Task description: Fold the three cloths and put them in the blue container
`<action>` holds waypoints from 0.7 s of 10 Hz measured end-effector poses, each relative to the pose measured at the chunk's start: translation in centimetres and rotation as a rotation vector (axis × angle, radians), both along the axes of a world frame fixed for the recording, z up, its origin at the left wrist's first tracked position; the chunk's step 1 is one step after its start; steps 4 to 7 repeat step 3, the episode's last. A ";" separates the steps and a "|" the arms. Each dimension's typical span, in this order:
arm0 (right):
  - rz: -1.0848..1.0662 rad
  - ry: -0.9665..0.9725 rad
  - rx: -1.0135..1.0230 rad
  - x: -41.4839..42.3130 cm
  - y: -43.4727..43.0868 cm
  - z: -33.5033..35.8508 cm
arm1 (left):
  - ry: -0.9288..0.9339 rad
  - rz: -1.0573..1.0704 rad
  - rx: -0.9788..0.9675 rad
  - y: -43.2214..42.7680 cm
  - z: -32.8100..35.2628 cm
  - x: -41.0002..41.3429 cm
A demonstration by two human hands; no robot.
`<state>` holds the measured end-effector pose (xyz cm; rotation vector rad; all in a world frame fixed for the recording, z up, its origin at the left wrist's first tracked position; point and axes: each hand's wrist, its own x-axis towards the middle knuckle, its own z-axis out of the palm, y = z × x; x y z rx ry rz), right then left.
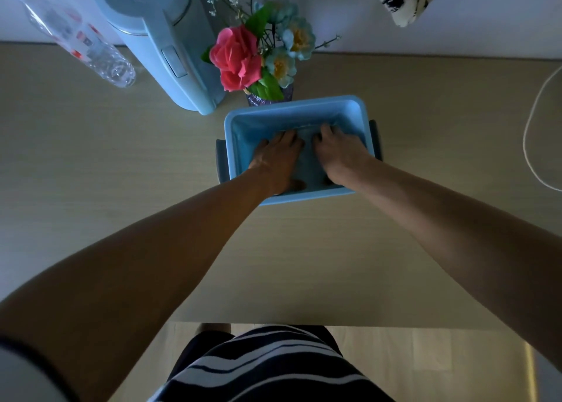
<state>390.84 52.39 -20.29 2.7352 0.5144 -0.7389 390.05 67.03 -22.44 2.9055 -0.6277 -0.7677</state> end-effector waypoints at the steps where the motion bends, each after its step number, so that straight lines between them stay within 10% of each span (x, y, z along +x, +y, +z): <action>1: -0.036 -0.007 0.000 -0.2 0.4 -0.7 | 0.028 -0.005 0.030 -0.3 0.3 -0.1; 7: -0.152 0.082 0.099 0.0 -0.1 0.6 | 0.042 0.181 -0.209 1.0 3.1 -1.1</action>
